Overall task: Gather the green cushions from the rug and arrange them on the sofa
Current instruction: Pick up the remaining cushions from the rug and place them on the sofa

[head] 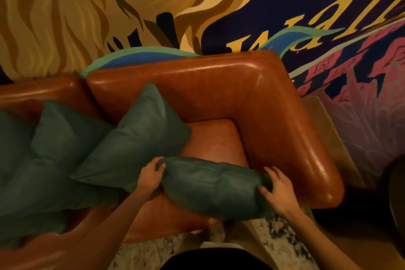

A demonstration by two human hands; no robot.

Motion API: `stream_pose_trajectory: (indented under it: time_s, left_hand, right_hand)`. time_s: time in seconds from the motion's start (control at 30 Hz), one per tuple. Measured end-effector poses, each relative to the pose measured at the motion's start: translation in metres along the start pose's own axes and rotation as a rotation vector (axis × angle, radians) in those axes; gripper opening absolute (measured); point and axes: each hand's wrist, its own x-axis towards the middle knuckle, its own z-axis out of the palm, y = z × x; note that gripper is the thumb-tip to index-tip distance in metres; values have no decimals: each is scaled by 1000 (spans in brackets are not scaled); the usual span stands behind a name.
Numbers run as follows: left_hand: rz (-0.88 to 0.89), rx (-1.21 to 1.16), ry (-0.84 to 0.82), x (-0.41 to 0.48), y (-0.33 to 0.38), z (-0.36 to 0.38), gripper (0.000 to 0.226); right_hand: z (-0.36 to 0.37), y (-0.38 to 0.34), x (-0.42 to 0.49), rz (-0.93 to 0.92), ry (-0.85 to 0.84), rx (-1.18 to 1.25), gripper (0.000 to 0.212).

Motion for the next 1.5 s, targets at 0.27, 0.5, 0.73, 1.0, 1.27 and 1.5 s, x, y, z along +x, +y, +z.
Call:
stream_pose_trajectory:
  time_s: [0.27,0.5,0.73,1.0,1.27,1.5]
  left_hand:
    - [-134,3,-29,21,28,-4,29]
    - [-252,-66,52,13,47,5,22]
    - [-196,-128,65,8,76,12,24]
    - [-374,-308,-13,22,64,-8,8]
    - [-268,-78,-86,56,55,-23,14]
    - [-4,243,-156,69,51,-19,26]
  right_hand:
    - [17,-60,56,-306,-321,-362,134]
    - [15,-63,84,-429,-434,-372,109]
    - [-11,-61,97,-410,-427,-364,125]
    - [37,-102,96,-467,-341,-379,130]
    - [9,-42,87,-375,-267,-322,105]
    - [-20,7,74,-225,-344,-300,96]
